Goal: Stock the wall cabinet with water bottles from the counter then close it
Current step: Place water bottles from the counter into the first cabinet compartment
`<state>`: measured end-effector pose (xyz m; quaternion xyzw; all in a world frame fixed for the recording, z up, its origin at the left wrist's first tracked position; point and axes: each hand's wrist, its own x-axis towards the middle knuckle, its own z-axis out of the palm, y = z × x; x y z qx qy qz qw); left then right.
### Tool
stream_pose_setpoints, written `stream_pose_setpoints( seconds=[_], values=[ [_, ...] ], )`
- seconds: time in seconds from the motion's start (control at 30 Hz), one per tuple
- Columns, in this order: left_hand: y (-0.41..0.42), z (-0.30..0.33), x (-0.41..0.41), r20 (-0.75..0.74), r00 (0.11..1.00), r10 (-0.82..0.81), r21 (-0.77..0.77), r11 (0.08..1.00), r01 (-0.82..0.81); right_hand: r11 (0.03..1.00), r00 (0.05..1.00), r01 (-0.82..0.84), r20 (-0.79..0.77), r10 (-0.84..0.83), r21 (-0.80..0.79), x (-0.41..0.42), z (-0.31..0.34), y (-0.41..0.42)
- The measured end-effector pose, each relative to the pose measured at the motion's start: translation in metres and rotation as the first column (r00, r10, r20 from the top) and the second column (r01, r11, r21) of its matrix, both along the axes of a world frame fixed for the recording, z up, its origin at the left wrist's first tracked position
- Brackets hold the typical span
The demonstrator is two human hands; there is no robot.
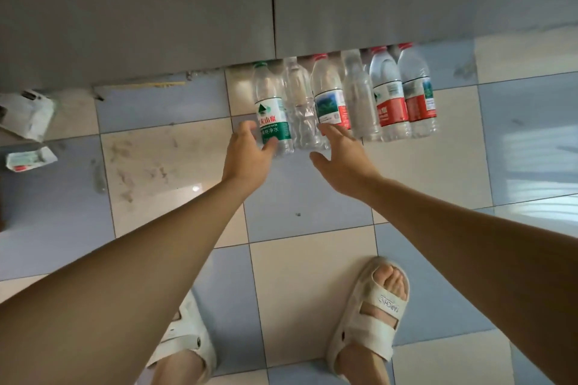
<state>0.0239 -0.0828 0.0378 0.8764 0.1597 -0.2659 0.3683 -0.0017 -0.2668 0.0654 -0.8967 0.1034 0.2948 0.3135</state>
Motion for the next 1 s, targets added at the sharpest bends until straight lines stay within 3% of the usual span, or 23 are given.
stream_pose_setpoints(
  seconds=[0.23, 0.43, 0.77, 0.87, 1.0],
  values=[
    [-0.019, -0.054, 0.008, -0.05, 0.994, 0.101, -0.063, 0.993, -0.104, 0.998, 0.998, -0.056, -0.004, 0.056, 0.031, 0.007, -0.054, 0.023],
    [-0.011, -0.062, -0.003, -0.253, 0.96, 0.121, -0.16, 0.973, -0.165, 1.0, 1.0, -0.018, 0.021, 0.018, -0.012, -0.007, -0.061, 0.03],
    [0.027, -0.047, -0.076, -0.418, 0.902, -0.104, -0.114, 0.992, 0.062, 0.991, 0.984, -0.124, -0.127, 0.128, 0.041, -0.092, -0.043, 0.038],
    [0.034, -0.046, -0.088, -0.403, 0.913, -0.069, -0.136, 0.991, 0.015, 0.998, 0.995, -0.053, -0.079, 0.056, 0.041, -0.097, -0.041, 0.04],
    [0.032, -0.049, -0.07, -0.291, 0.956, 0.018, -0.133, 0.989, -0.059, 0.986, 0.984, 0.165, -0.071, -0.162, 0.035, -0.067, -0.05, 0.04]
  ],
)
